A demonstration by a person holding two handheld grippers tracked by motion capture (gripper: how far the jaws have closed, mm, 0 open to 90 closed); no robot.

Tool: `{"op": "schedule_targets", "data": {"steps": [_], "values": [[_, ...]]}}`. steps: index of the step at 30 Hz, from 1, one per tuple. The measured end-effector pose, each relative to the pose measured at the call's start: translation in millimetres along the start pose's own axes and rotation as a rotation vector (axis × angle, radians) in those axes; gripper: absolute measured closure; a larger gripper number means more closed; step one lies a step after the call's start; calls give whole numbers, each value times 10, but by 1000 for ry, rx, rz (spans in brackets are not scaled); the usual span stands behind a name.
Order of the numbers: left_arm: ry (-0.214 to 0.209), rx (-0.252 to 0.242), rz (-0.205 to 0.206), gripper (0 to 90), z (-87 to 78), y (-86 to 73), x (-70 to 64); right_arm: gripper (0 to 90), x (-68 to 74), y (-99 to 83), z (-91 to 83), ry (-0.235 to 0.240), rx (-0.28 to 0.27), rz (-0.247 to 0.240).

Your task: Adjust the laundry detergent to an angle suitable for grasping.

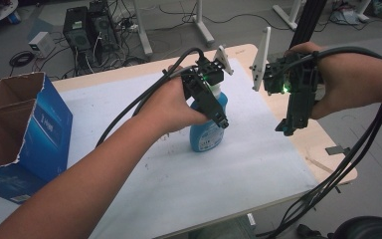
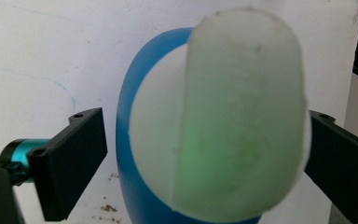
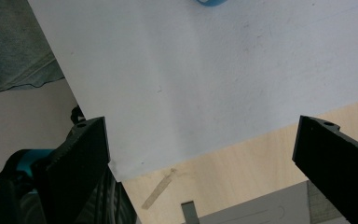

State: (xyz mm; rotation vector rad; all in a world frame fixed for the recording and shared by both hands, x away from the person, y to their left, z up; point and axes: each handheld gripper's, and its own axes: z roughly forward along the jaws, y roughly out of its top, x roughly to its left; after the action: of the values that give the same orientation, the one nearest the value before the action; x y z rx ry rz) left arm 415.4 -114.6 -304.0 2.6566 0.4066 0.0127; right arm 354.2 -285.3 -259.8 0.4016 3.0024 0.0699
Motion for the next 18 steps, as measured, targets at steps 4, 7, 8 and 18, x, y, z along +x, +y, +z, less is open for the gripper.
{"op": "schedule_targets", "data": {"steps": [4,7,8,18], "values": [[6,-3,4,54,13,2,-4,29,-5,-5,5,-1,3,-2],[10,-4,2,54,23,1,-6,29,-4,-6,14,1,2,0],[10,-4,2,54,23,1,-6,29,-4,-6,14,1,2,0],[29,7,-1,120,51,2,-6,29,-15,-1,20,3,2,-1]]}}
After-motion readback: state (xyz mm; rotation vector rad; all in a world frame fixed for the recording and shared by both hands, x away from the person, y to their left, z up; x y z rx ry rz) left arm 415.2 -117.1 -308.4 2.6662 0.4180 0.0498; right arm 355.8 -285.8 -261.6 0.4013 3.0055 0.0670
